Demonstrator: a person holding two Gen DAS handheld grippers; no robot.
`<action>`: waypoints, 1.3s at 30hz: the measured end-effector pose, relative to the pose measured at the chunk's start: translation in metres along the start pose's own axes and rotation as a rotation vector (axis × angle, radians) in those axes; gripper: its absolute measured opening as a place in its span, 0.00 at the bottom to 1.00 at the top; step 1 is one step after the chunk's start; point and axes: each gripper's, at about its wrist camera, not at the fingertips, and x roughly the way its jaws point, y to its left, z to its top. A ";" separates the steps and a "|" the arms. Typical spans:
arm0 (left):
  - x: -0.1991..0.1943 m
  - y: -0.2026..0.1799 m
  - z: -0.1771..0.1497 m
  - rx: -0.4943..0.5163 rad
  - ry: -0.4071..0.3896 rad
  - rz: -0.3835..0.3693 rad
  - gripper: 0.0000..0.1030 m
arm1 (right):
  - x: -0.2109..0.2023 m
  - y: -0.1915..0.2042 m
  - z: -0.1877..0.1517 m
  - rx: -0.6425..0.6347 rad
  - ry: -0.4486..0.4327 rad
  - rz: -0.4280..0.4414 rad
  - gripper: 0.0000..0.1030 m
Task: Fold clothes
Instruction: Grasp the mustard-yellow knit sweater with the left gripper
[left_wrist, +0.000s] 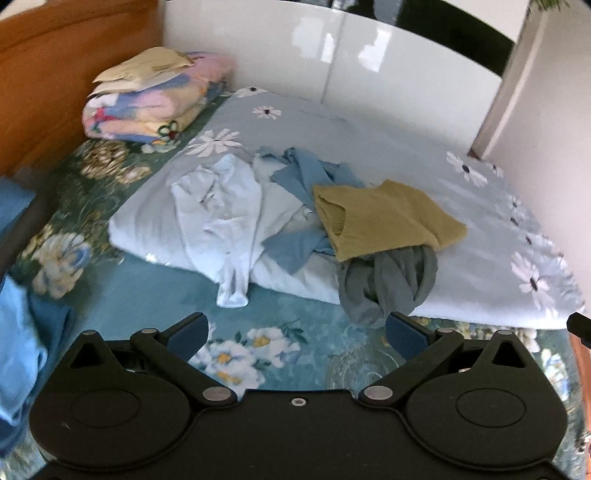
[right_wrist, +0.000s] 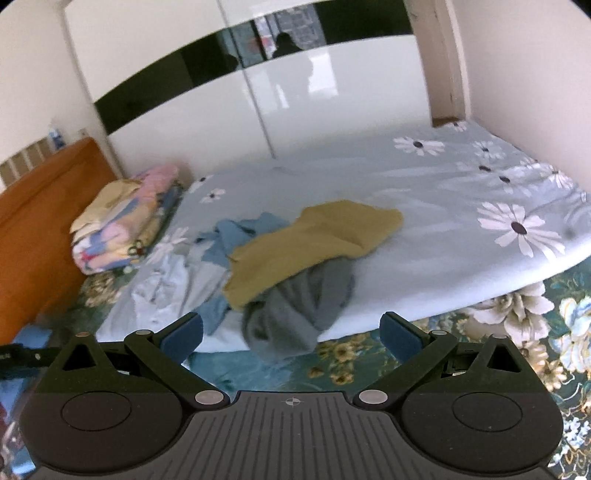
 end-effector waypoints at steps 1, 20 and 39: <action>0.011 -0.006 0.005 0.008 0.008 0.001 0.98 | 0.009 -0.005 0.001 0.004 0.002 0.003 1.00; 0.234 -0.074 0.067 -0.023 0.079 -0.039 0.95 | 0.136 -0.055 -0.015 0.086 0.122 0.066 1.00; 0.335 -0.091 0.069 0.019 0.063 -0.263 0.57 | 0.157 -0.100 -0.067 0.203 0.247 -0.011 1.00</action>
